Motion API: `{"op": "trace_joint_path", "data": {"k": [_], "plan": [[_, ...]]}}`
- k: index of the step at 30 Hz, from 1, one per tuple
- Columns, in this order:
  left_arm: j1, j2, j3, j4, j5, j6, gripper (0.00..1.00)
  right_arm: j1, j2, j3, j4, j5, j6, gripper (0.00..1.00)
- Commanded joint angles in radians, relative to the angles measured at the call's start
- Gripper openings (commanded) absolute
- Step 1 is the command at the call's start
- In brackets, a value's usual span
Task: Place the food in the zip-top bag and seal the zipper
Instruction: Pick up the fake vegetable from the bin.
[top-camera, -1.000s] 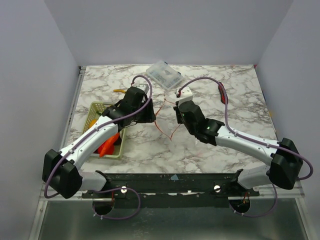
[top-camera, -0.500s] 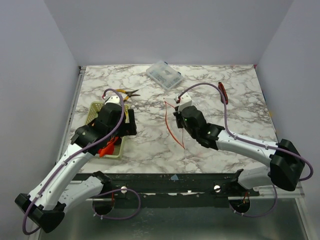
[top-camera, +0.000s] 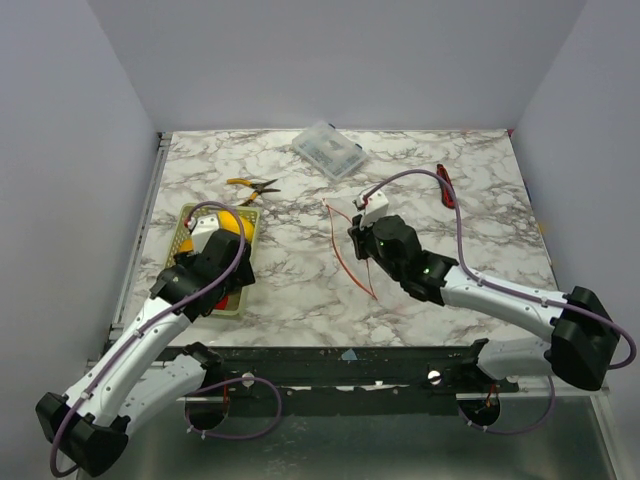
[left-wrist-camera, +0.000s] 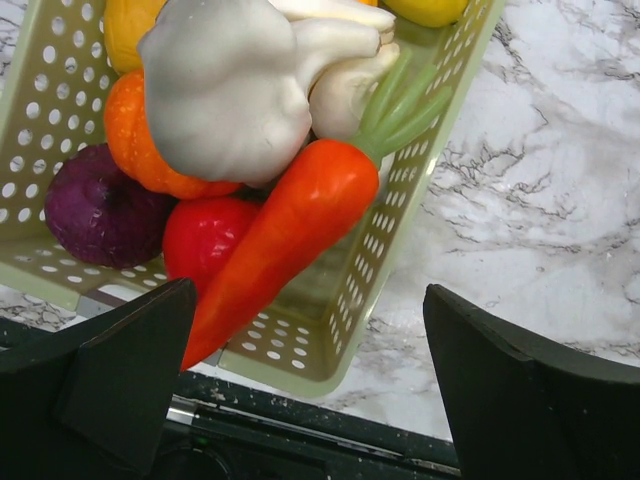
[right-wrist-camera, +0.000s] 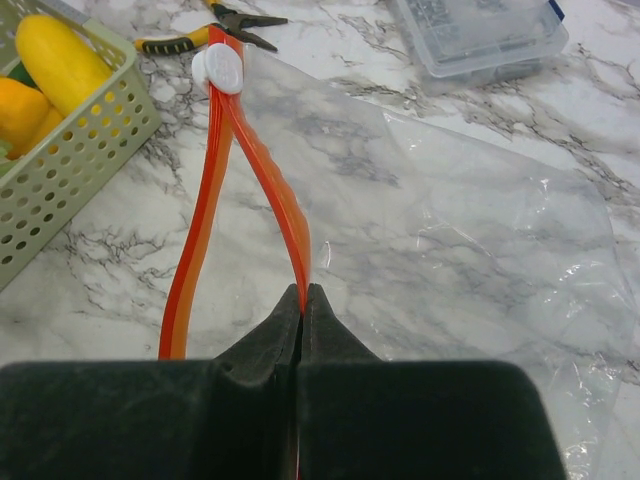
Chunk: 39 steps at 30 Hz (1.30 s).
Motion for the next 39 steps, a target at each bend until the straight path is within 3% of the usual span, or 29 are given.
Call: {"op": "trace_joint_path", "data": {"k": [1, 11, 18, 25, 39], "plan": [[0.019, 0.026, -0.032, 0.061, -0.071, 0.038, 0.98, -0.003, -0.039, -0.023, 0.038, -0.046, -0.008, 0.0], [0.08, 0.203, -0.037, 0.156, -0.005, 0.093, 0.95, -0.003, -0.063, -0.047, 0.058, -0.084, -0.014, 0.0], [0.102, 0.247, -0.051, 0.173, 0.072, 0.097, 0.86, -0.003, -0.067, -0.049, 0.061, -0.092, -0.017, 0.0], [0.104, 0.279, -0.044, 0.157, 0.053, 0.087, 0.78, -0.003, -0.072, -0.055, 0.065, -0.099, -0.02, 0.0], [0.106, 0.262, 0.001, 0.154, 0.029, 0.141, 0.3, -0.003, -0.062, -0.058, 0.069, -0.103, -0.024, 0.0]]}}
